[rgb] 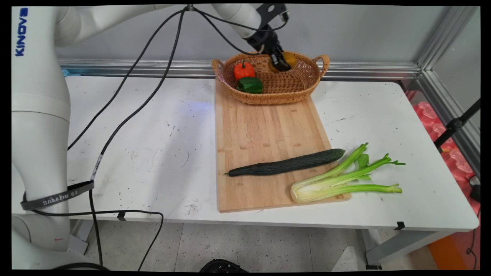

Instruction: Place the picked object in the vegetable basket

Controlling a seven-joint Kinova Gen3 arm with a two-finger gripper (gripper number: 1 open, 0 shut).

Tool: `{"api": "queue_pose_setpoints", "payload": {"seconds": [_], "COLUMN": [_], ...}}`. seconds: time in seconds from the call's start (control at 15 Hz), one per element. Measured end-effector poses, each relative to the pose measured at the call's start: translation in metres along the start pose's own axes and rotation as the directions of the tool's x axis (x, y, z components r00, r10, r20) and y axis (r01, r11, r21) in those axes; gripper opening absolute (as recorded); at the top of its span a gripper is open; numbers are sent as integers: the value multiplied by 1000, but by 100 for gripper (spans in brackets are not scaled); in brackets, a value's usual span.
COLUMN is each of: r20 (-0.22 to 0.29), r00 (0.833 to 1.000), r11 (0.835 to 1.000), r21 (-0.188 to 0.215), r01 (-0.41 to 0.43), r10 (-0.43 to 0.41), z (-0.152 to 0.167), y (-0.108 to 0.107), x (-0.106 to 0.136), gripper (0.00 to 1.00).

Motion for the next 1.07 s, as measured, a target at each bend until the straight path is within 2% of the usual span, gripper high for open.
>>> {"api": "queue_pose_setpoints", "payload": {"seconds": [0.27, 1.07], "r20": [35, 65], "r00": [999, 998], "r11": [1000, 999], "r21": [9, 34], "r01": [-5, 3], "r10": [5, -5], "z": [6, 33], "y": [-15, -40], "x": [-22, -51], "gripper": [0, 0]}}
